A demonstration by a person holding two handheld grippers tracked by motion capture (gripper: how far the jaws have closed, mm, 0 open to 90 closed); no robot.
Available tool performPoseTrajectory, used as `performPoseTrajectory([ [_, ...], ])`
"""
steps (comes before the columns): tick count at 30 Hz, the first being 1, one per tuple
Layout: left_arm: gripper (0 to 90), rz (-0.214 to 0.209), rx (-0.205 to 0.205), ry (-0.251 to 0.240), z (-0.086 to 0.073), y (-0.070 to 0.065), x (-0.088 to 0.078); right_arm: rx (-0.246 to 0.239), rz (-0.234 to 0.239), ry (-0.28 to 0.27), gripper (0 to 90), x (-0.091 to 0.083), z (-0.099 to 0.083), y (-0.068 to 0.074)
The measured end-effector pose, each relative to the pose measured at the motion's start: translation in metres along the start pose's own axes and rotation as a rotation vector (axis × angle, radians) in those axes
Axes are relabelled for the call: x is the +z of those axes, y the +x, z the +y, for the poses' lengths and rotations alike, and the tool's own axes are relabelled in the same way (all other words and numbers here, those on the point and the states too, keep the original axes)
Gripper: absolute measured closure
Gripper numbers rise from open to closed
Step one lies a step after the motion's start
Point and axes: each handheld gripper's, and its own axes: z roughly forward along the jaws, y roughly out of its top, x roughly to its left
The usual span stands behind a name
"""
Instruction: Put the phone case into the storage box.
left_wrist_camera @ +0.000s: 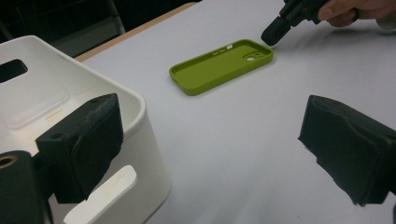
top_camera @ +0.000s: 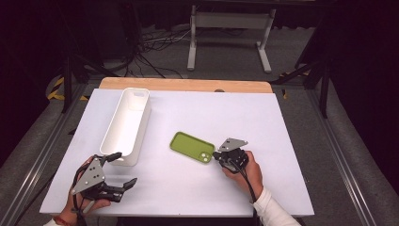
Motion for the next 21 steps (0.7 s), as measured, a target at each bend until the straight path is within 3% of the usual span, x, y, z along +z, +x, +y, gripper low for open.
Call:
performPoseTrajectory([
  [10,7.1,-0.007,0.005,0.01,0.0,0.0,0.001,-0.057,0.082,-0.047,90.0,-0.002,0.01,0.02],
  [21,7.2,-0.018,0.003,0.015,0.0,0.0,0.002,-0.103,0.109,-0.035,90.0,0.012,0.022,0.033],
])
